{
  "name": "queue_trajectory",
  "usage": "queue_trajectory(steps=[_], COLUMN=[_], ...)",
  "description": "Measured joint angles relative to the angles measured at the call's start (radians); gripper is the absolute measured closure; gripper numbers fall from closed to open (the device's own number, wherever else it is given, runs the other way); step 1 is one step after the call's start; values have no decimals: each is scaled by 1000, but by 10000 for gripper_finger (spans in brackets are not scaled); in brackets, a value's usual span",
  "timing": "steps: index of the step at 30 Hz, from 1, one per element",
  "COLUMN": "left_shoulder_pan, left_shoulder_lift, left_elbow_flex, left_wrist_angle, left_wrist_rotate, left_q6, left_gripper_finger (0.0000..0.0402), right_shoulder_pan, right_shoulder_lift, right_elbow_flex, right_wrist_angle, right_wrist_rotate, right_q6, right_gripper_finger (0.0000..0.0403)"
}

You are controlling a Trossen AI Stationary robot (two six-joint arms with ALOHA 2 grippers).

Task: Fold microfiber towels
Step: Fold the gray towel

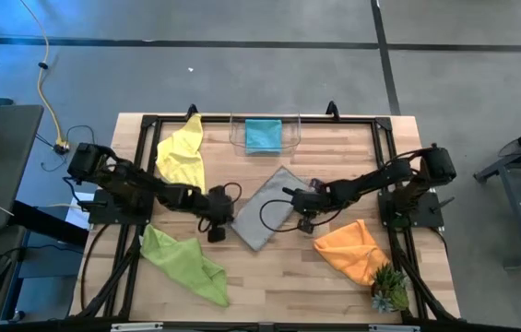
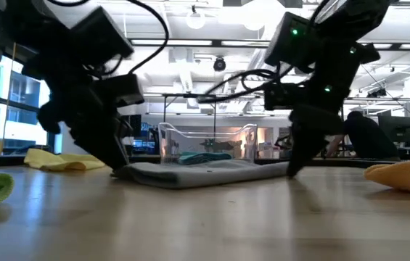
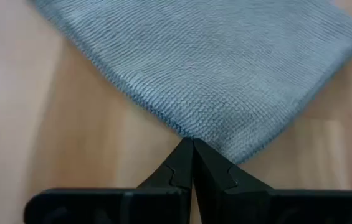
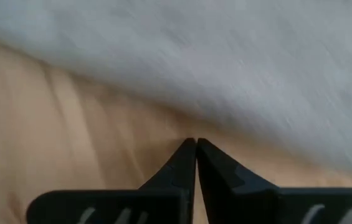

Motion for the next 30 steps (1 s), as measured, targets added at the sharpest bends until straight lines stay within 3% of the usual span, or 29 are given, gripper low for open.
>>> queue_trajectory(steps=[7, 13, 20, 26, 30], left_shoulder_pan=[-112, -169, -218, -244, -254], left_shoulder_lift=[22, 69, 177, 285, 278], left_elbow_flex=[-2, -3, 66, 200, 222], left_wrist_angle=[101, 214, 321, 317, 275], left_wrist_rotate=[-30, -37, -44, -40, -25], left_q6=[-124, -198, -230, -150, -115], left_gripper_finger=[402, 402, 402, 402, 401], right_shoulder_pan=[-30, -13, 76, 199, 291], right_shoulder_lift=[-105, -191, -236, -224, -224], right_elbow_flex=[-4, -3, -1, -1, -1], right_wrist_angle=[-217, -275, -202, -100, -6], right_wrist_rotate=[21, -8, -46, -39, 5], right_q6=[-72, -101, -73, -37, -6], right_gripper_finger=[394, 394, 394, 394, 393])
